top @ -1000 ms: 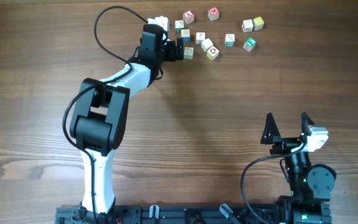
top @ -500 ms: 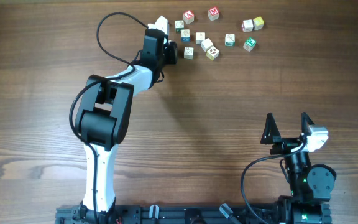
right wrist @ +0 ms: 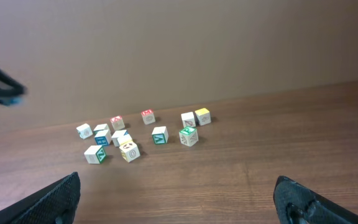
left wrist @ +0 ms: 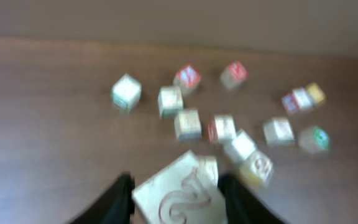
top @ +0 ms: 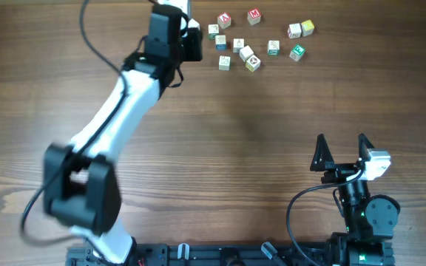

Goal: Form a circle

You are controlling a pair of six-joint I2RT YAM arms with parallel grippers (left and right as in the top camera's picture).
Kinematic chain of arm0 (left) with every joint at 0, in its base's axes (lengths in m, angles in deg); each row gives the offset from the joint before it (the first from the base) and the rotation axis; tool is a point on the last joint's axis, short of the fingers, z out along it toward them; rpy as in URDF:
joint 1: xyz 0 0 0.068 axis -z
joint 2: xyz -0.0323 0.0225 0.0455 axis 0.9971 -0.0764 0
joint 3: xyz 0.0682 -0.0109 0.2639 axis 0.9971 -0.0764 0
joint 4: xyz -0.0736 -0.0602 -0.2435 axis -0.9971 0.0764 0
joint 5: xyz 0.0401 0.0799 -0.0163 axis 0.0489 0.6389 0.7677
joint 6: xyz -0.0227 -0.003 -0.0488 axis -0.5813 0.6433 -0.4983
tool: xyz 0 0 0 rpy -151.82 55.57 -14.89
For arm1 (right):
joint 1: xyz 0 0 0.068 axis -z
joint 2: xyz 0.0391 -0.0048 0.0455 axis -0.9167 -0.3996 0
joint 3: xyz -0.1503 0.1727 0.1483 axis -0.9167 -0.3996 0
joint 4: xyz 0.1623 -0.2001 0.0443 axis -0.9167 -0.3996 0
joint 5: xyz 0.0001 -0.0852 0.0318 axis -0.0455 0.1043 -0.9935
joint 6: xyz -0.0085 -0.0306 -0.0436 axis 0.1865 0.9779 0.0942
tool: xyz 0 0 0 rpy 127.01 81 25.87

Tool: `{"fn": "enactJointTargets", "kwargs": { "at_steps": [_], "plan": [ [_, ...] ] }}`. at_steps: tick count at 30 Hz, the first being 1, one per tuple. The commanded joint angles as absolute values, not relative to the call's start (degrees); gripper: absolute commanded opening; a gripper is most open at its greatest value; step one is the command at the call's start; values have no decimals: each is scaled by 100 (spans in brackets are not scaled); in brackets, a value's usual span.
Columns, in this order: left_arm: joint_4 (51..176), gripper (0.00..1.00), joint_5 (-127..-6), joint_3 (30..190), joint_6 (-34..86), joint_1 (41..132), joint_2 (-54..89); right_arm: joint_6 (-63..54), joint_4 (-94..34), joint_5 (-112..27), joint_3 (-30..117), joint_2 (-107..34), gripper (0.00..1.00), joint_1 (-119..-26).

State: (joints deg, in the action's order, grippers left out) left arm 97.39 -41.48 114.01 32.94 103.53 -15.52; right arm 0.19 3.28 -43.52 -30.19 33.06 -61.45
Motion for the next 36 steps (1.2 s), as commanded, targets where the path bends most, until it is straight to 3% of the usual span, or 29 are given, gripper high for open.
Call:
{"fn": "enactJointTargets", "kwargs": {
  "at_steps": [1, 6, 21, 26, 31, 36],
  "plan": [
    [11066, 28, -4172, 11414, 3322, 10458, -929, -49, 348, -4300, -3026, 3317, 100, -6113],
    [12430, 27, -4172, 11272, 3325, 10884, -886, -47, 348, -4300, -3026, 3317, 100, -6113],
    [11313, 22, -4174, 10717, 3344, 11254, -1006, -47, 348, -4300, -3026, 3317, 100, -6113],
    [11092, 25, -4196, 10717, 3338, 11505, -1605, -44, 348, -4302, -3026, 3317, 100, -6113],
    [10664, 22, -4194, 10717, 3314, 11923, -2361, -49, 348, -4300, -3026, 3317, 100, -6113],
    [10290, 26, -3477, 10717, 2205, 12078, -2820, -47, 348, -4302, -3026, 3317, 100, -6113]
  ]
}}
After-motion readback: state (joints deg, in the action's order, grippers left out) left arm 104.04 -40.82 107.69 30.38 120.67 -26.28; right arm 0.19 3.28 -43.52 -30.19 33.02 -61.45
